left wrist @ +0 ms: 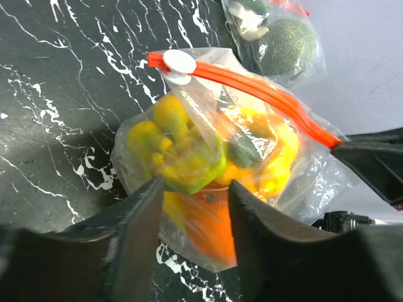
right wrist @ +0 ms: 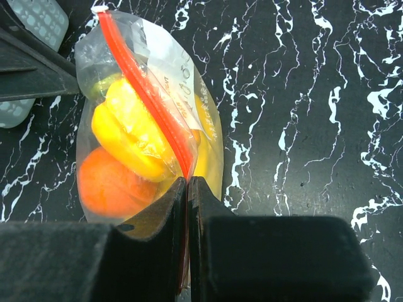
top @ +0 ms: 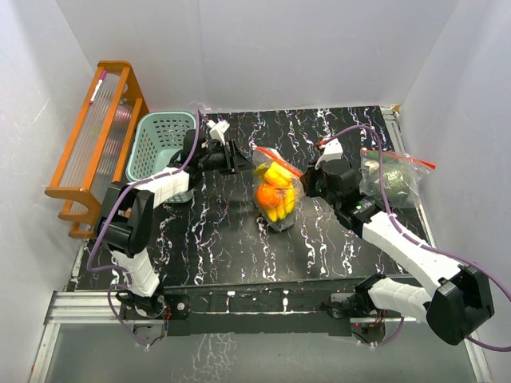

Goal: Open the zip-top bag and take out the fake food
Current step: Adjust the zipper food storage bag at the center of the board.

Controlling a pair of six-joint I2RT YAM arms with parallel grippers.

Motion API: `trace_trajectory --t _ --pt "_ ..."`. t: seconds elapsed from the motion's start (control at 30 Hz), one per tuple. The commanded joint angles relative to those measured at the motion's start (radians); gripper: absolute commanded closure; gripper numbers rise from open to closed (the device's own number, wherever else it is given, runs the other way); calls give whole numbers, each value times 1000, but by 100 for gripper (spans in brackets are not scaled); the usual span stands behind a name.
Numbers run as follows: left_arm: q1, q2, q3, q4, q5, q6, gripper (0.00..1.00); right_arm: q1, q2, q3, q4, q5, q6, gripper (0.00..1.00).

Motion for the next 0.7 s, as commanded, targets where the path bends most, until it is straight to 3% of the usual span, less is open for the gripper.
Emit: trace_trajectory --t 0.0,0.47,0.5,0.67 --pt "-3 -68 -9 -2 -58 21 49 -2 -44 55 11 -5 -19 92" --pt "-4 -7 8 228 -39 -155 37 -2 -33 46 50 -141 4 92" --pt "-4 2 22 223 -37 -159 39 -2 -33 47 48 -140 4 92" --pt "-4 34 6 273 6 -201 75 -1 -52 48 35 -132 5 92"
